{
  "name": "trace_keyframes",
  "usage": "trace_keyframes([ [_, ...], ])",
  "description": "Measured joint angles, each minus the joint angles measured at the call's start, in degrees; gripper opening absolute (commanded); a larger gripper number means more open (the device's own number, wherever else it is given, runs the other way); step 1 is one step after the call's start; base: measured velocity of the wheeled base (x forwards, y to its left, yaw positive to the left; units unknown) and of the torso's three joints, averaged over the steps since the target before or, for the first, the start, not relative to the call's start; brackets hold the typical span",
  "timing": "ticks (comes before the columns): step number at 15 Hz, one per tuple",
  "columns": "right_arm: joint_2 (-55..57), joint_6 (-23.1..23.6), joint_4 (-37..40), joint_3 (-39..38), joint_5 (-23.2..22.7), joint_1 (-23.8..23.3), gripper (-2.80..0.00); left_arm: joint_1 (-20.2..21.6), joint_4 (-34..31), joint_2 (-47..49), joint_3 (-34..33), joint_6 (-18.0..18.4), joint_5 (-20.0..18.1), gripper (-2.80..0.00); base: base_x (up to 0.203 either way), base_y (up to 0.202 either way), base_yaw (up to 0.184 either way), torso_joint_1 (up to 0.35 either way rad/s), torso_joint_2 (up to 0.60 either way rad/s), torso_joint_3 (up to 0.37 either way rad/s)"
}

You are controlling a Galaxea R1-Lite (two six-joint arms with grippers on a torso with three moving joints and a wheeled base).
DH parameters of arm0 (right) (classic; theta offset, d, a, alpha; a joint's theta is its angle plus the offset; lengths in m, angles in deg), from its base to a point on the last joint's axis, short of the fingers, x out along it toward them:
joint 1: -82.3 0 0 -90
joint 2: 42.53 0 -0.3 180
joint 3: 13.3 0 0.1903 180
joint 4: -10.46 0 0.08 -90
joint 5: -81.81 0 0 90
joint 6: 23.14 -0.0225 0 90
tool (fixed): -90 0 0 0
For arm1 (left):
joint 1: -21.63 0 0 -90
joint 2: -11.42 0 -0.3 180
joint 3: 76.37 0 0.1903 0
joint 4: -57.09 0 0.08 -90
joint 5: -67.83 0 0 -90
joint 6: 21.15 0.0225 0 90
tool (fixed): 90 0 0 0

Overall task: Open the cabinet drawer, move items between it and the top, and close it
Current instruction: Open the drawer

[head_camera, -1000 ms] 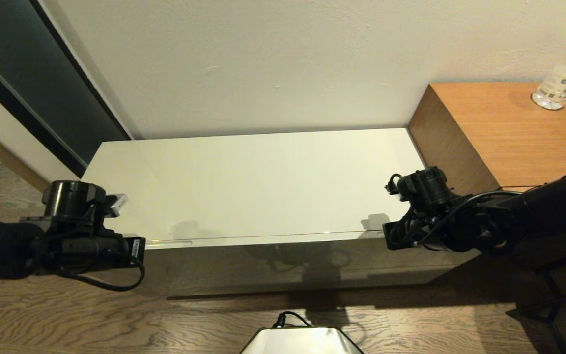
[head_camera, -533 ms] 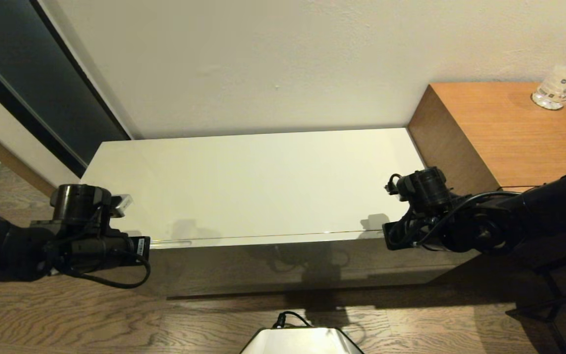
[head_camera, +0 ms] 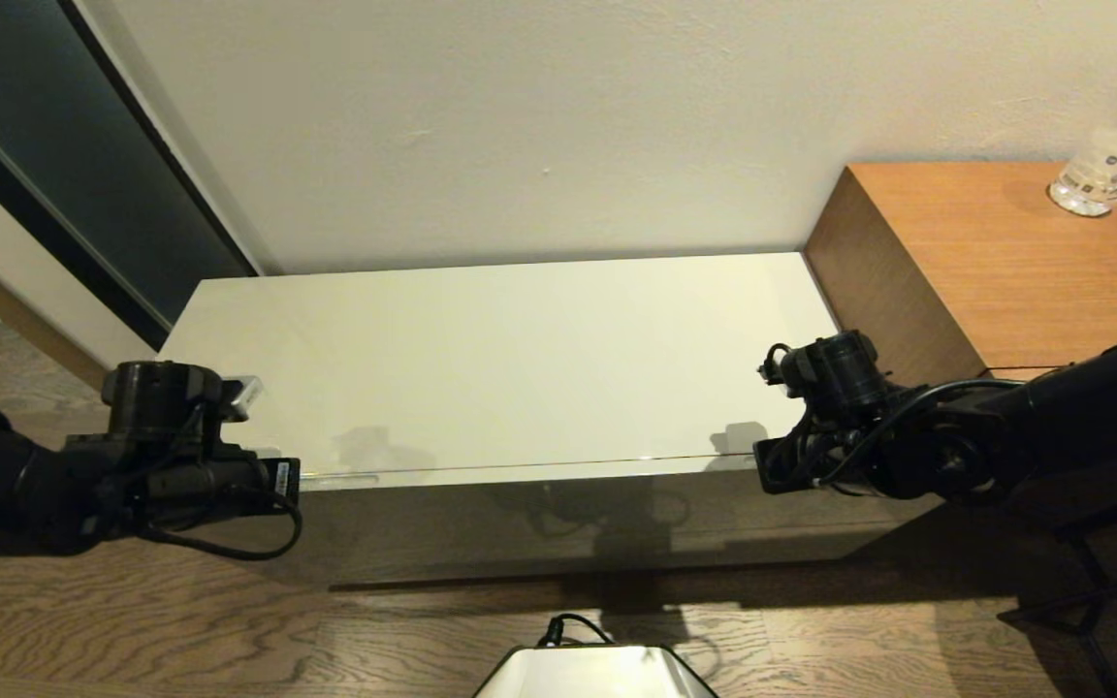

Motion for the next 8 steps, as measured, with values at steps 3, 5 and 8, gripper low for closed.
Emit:
trace_keyframes([
  [3,0.11,-0.16,0.01,0.05,0.00,0.03,-2.80,-0.88,0.19,-0.68,-0.10,-0.07,0.02,-2.80,0.000,0.000,0.000,0.000,0.00,0.000],
  [5,0.11,-0.19,0.00,0.00,0.00,0.09,-2.80,-0.98,0.30,0.31,-0.28,-0.33,0.13,-2.80,0.000,0.000,0.000,0.000,0.00,0.000],
  [8,0.06,-0.34,0.00,-0.11,-0.03,0.09,-2.80,-1.07,0.69,2.06,0.11,-0.49,0.14,-2.80,0.000,0.000,0.000,0.000,0.00,0.000],
])
